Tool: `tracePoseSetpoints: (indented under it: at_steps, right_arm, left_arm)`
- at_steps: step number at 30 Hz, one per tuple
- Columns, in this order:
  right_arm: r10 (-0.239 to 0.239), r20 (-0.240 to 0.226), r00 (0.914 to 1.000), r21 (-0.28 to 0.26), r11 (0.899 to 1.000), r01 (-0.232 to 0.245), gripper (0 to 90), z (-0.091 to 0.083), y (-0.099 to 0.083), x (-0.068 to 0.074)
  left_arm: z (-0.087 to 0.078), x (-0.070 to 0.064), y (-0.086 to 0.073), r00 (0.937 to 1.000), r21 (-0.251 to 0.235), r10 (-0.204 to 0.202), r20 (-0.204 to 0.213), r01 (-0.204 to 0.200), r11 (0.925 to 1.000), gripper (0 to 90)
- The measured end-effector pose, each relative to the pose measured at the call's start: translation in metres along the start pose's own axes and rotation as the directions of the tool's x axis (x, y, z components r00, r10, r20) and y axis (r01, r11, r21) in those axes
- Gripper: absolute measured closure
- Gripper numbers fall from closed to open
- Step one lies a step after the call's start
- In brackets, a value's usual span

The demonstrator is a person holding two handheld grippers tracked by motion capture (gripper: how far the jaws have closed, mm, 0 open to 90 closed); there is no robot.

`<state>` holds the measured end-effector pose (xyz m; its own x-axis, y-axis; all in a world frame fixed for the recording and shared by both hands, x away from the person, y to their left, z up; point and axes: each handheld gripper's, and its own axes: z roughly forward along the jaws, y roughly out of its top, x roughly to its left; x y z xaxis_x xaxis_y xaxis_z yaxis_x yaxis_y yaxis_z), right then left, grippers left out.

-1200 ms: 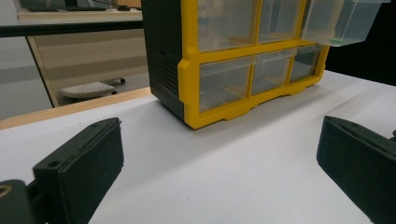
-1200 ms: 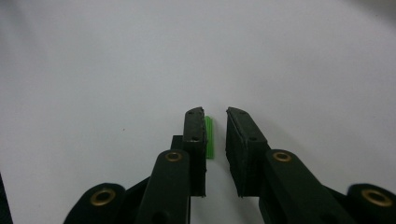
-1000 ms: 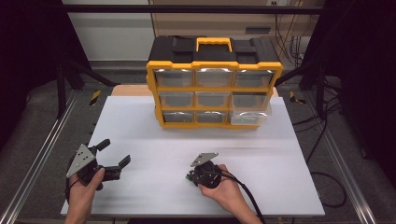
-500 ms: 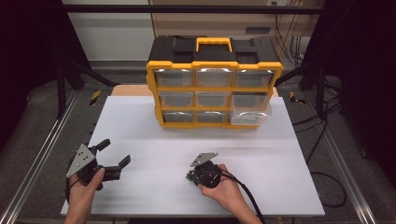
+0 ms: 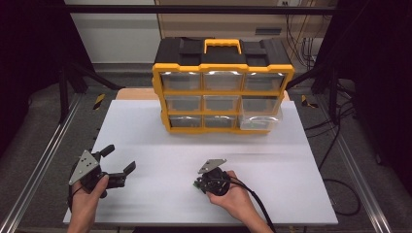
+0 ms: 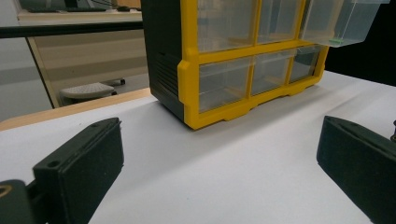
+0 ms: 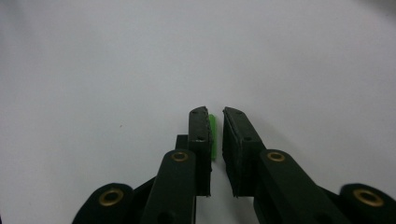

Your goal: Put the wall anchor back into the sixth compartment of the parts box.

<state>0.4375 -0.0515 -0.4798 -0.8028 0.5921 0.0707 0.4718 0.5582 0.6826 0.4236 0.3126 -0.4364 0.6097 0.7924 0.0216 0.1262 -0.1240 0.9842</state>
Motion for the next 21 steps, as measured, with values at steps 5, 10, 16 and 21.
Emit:
tracePoseSetpoints:
  at_steps: [5,10,16,21]
  right_arm:
    - [0.0,-0.001,1.0,0.005,1.0,0.0,81.4,-0.0001,0.0001,0.0003]
    - [-0.022,-0.005,0.9997,0.027,0.999,0.022,81.8,0.0014,-0.0013,0.0009]
    - [-0.026,0.002,0.9997,0.024,0.999,0.026,84.5,0.0014,-0.0007,-0.0002]
    - [-0.006,0.011,0.9999,0.001,1.0,0.006,84.5,-0.0017,0.0002,-0.0015]
  left_arm:
    - [0.0002,-0.0004,0.0,1.0,0.001,0.002,0.002,-0.002,1.0,0.8]
    - [0.0002,-0.0004,0.0,1.0,0.001,0.002,0.003,-0.002,1.0,0.7]
    - [0.0002,-0.0004,0.0,1.0,0.001,0.001,0.003,-0.001,1.0,0.7]
    - [0.0003,-0.0003,-0.0001,1.0,0.005,0.002,0.002,-0.002,1.0,0.7]
